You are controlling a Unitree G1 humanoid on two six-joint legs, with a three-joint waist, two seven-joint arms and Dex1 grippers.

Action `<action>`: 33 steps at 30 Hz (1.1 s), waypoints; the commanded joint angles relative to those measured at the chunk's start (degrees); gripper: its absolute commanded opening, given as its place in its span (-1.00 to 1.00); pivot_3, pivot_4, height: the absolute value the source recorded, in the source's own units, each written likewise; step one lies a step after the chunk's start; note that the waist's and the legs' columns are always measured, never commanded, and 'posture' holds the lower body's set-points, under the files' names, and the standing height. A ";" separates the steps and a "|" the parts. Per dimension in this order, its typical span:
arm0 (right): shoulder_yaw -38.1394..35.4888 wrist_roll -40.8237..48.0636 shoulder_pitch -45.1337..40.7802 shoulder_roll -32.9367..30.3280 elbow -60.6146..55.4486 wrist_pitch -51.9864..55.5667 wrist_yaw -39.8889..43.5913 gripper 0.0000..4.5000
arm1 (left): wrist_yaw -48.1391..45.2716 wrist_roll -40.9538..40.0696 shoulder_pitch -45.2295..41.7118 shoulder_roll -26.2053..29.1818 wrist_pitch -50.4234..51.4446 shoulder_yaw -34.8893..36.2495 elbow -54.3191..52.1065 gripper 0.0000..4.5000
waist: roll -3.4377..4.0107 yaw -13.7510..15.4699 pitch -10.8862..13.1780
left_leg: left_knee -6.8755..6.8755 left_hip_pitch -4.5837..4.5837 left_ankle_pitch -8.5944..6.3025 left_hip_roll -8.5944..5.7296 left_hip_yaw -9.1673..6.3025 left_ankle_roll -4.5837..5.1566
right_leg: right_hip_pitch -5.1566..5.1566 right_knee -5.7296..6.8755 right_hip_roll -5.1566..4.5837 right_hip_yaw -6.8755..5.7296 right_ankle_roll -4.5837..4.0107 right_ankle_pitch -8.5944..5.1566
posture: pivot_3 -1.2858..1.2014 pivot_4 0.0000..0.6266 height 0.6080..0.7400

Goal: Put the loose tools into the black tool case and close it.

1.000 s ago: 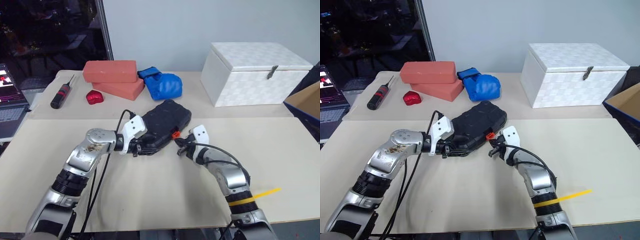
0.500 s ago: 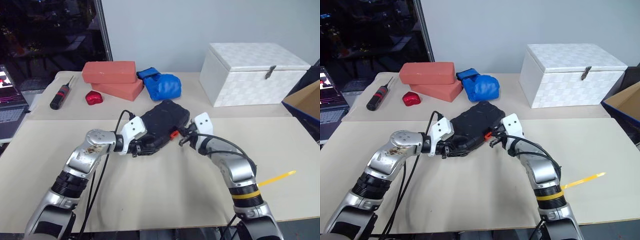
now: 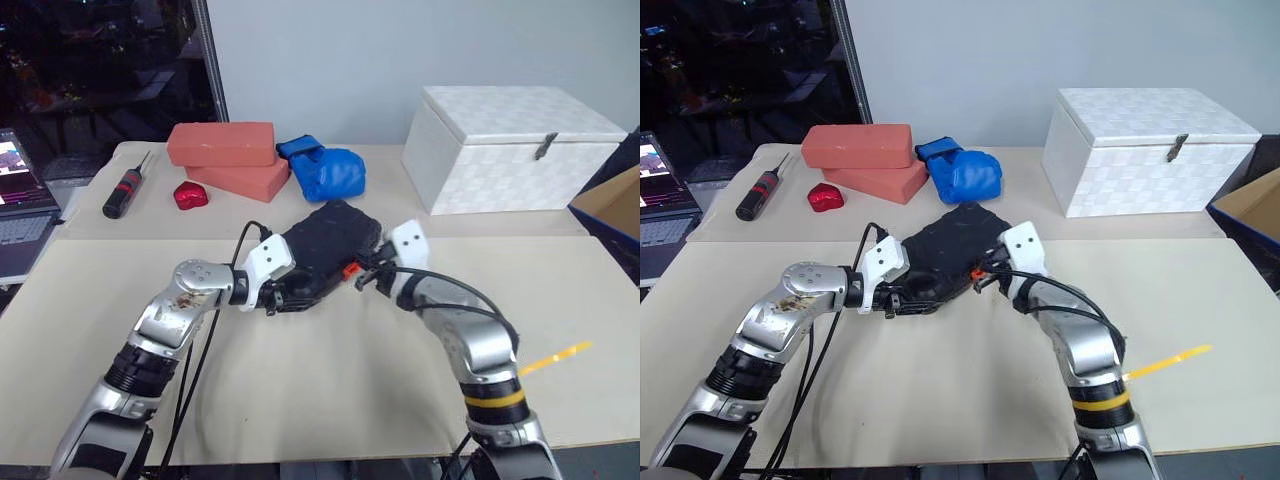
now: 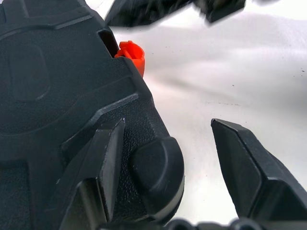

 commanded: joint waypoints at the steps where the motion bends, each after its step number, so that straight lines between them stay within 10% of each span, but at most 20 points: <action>1: -1.98 1.67 1.85 -0.10 -5.81 3.21 -1.71 -0.96 | 0.05 2.19 2.78 0.54 2.24 -2.88 3.81 0.37 | 0.00 0.03 -0.01 | 0.00 0.00 0.00 0.00 -0.01 0.00 | 0.00 0.00 0.00 -0.01 -0.02 -0.01 | 0.03 -0.52 1.00; 33: 4.67 0.39 -4.54 1.31 5.30 3.69 -1.53 -0.96 | 0.13 2.43 2.85 0.60 1.65 -3.41 4.27 0.37 | 0.01 -0.31 -0.02 | -0.10 0.00 -0.01 0.01 -0.01 -0.01 | -0.05 -0.12 -0.05 -0.04 -0.17 -0.11 | 0.03 -0.52 1.00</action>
